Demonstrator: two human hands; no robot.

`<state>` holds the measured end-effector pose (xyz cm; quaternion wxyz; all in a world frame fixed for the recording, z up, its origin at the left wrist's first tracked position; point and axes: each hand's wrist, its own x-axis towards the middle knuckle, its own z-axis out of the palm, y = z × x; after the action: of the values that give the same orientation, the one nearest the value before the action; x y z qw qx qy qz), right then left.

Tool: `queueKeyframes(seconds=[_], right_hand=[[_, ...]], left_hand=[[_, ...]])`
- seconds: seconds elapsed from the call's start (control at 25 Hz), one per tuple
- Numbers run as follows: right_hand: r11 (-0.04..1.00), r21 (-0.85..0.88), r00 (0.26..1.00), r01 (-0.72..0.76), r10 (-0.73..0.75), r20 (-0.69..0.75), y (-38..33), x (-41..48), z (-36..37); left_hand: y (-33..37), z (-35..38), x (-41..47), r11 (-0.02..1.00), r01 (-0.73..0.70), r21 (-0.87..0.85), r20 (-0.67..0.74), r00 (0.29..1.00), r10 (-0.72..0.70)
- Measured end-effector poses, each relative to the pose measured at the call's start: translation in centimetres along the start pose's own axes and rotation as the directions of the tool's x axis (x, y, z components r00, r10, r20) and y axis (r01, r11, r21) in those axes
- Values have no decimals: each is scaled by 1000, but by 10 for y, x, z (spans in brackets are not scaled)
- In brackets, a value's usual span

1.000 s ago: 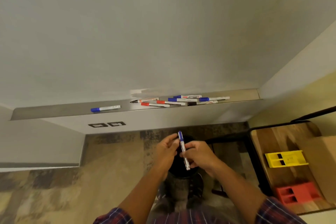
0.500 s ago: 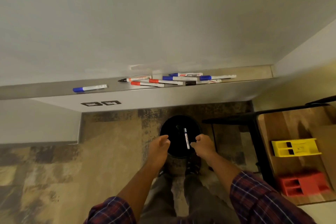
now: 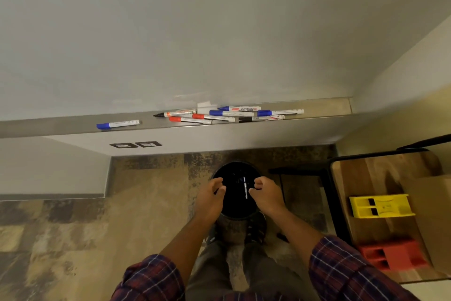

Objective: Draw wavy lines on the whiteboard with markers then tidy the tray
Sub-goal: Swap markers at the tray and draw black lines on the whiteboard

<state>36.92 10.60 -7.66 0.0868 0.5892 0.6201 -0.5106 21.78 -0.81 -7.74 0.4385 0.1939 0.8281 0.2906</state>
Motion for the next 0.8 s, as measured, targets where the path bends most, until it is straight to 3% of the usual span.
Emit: queueKeyframes(seconds=[0.36, 0.68, 0.8], right_hand=[[974, -1, 971, 227, -226, -78, -48, -7, -26], [894, -179, 891, 411, -435, -127, -140, -5, -19], [845, -285, 858, 452, -500, -119, -179, -6, -4]], left_hand=[[50, -16, 4, 996, -91, -7, -60, 994, 90], [76, -86, 26, 968, -231, 101, -165, 955, 245], [78, -118, 41, 938, -266, 224, -221, 923, 314]])
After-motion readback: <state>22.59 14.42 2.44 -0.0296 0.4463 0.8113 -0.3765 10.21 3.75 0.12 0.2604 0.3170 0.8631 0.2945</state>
